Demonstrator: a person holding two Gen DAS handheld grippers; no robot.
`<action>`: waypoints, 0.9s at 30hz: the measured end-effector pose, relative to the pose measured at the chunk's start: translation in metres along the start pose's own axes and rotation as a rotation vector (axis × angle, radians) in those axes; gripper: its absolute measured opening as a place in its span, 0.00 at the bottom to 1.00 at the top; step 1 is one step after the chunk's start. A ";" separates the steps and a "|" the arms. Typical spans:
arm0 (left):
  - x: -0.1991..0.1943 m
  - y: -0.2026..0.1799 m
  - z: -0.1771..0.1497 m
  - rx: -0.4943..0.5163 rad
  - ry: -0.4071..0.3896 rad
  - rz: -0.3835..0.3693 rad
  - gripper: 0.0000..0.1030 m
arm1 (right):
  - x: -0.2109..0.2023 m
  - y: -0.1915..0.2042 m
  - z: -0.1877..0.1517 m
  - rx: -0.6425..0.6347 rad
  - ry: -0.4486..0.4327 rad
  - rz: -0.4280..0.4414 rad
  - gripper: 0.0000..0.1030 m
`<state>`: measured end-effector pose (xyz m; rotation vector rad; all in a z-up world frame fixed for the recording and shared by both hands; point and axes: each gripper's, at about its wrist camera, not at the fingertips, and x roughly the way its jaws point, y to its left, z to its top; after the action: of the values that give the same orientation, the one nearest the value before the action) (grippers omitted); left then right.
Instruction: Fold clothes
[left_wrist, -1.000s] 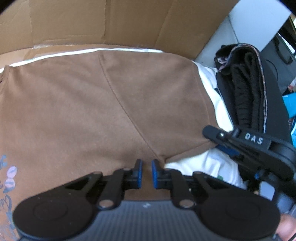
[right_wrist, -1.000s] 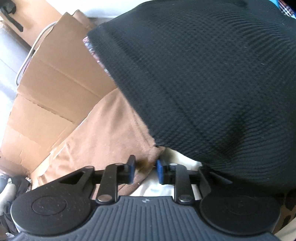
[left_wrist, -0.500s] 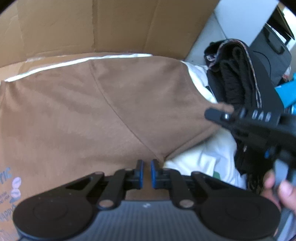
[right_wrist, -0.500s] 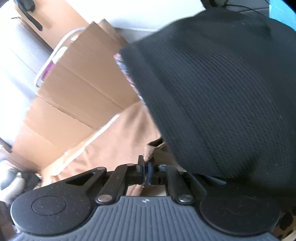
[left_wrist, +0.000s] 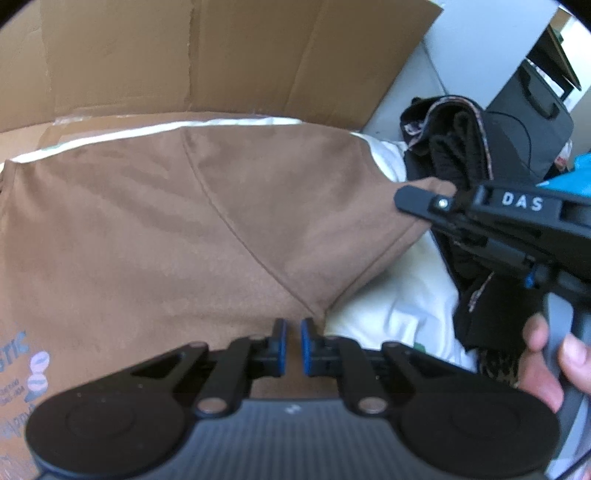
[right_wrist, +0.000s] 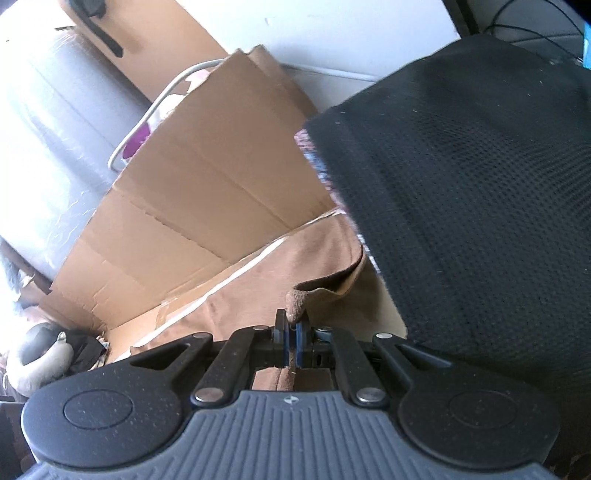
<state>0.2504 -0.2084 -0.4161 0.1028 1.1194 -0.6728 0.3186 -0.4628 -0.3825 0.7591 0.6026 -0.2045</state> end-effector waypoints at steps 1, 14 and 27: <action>-0.001 -0.001 -0.001 0.008 -0.003 0.001 0.08 | 0.001 0.000 0.001 -0.001 0.001 -0.001 0.01; -0.001 -0.003 -0.004 0.034 -0.009 -0.006 0.08 | -0.042 -0.013 -0.023 0.008 0.016 0.030 0.01; 0.022 0.000 -0.015 0.028 0.004 -0.012 0.10 | -0.055 0.001 -0.029 0.042 0.127 0.250 0.01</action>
<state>0.2440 -0.2124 -0.4414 0.1212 1.1154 -0.6990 0.2611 -0.4437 -0.3664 0.8853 0.6184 0.0617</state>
